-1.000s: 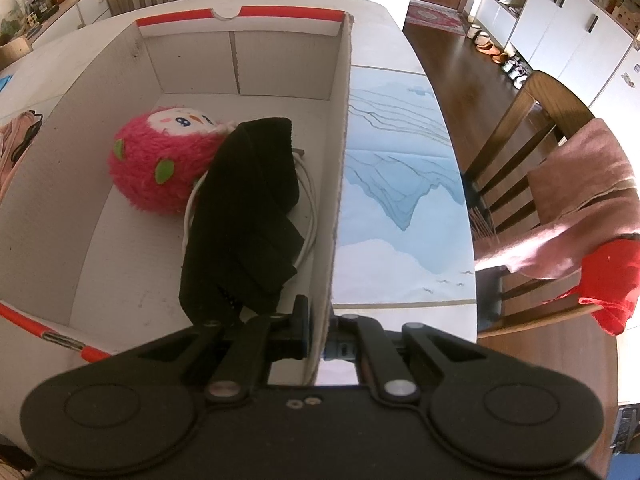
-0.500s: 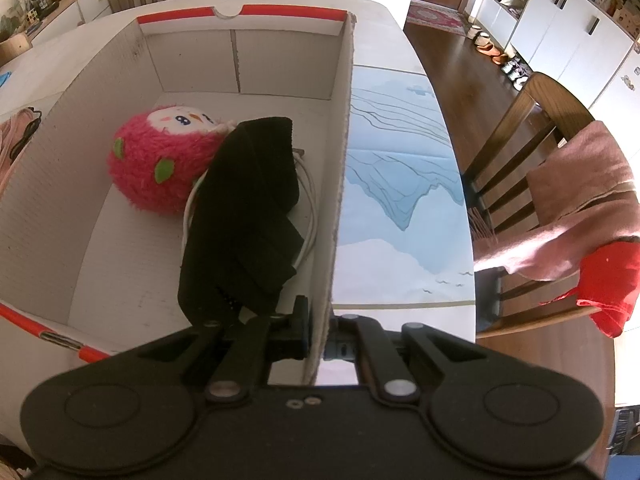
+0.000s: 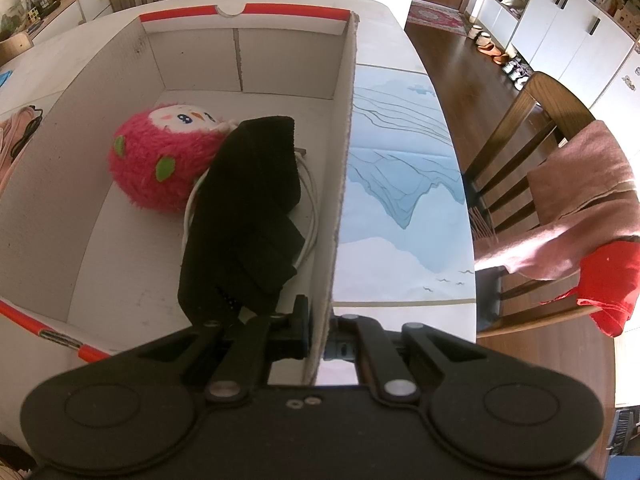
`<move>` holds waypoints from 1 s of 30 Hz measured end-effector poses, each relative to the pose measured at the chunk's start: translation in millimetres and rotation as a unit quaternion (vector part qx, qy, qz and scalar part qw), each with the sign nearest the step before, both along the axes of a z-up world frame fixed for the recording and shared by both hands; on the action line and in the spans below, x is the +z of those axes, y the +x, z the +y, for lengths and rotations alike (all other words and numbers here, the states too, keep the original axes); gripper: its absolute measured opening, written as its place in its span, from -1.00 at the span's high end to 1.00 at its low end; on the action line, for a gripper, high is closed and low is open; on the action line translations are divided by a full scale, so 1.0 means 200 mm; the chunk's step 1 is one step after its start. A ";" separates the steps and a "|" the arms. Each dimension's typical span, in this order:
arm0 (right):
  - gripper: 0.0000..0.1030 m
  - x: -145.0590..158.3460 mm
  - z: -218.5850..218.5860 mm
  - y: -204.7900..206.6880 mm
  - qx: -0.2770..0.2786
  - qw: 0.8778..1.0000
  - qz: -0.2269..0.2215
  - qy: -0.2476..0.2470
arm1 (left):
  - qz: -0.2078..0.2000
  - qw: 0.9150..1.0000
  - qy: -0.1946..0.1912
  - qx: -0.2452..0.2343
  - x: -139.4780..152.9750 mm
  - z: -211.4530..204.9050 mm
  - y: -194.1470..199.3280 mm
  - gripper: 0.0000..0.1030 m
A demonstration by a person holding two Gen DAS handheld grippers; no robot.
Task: Organize objects
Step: 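Carry the scrunchie into the box and open the left tool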
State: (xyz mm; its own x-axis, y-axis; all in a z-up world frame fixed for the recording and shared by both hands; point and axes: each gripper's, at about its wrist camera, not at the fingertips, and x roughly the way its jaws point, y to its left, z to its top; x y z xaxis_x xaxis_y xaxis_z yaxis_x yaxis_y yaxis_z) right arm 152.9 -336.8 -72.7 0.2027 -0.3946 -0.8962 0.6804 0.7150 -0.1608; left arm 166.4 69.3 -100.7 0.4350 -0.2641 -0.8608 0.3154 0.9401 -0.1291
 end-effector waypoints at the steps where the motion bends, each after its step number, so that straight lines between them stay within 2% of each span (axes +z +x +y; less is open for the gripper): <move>1: 0.91 0.00 0.00 0.00 -0.001 1.000 0.000 0.000 | -0.009 1.000 0.015 -0.027 0.02 -0.03 -0.02 -0.36; 3: 0.91 0.00 0.00 0.00 -0.001 1.000 0.000 0.000 | -0.028 0.996 0.047 -0.077 0.04 -0.10 -0.05 -0.36; 6: 0.91 0.00 0.00 0.00 -0.003 1.000 0.000 -0.001 | -0.047 0.982 0.100 -0.154 0.02 -0.22 -0.11 -0.36; 8: 0.91 0.00 0.00 0.00 -0.003 1.000 0.000 -0.001 | -0.044 0.973 0.115 -0.195 -0.01 -0.27 -0.14 -0.36; 11: 0.91 0.00 0.00 0.00 -0.004 1.000 0.001 -0.001 | -0.035 0.963 0.138 -0.231 -0.07 -0.32 -0.16 -0.31; 13: 0.91 0.00 0.00 0.00 -0.004 1.000 0.001 0.000 | -0.028 0.958 0.157 -0.238 -0.12 -0.34 -0.16 -0.11; 15: 0.91 0.00 0.00 0.00 -0.005 1.000 0.001 0.000 | -0.026 0.955 0.175 -0.238 -0.16 -0.35 -0.15 0.23; 19: 0.91 0.00 0.00 0.00 -0.006 1.000 0.002 -0.001 | -0.045 0.952 0.188 -0.237 -0.15 -0.36 -0.14 0.49; 21: 0.91 0.00 0.00 0.00 -0.006 1.000 0.001 -0.001 | -0.041 0.954 0.188 -0.232 -0.16 -0.36 -0.12 0.74; 22: 0.91 0.00 0.00 0.00 -0.007 1.000 0.002 -0.001 | -0.037 0.957 0.182 -0.224 -0.15 -0.35 -0.10 0.78; 27: 0.91 0.00 0.00 0.00 -0.009 1.000 0.001 -0.001 | -0.012 0.981 0.118 -0.153 -0.09 -0.23 -0.02 0.84; 30: 0.91 0.00 0.00 0.00 -0.010 1.000 0.001 0.000 | -0.002 0.992 0.074 -0.103 -0.02 -0.13 0.02 0.85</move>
State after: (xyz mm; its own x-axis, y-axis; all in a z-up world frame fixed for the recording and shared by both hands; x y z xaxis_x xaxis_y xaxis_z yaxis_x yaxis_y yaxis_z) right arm 152.0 -336.3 -73.6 0.1923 -0.3990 -0.8965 0.6947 0.7006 -0.1628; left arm 170.4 42.4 -104.4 0.3887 -0.2191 -0.8949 0.5025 0.8645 0.0066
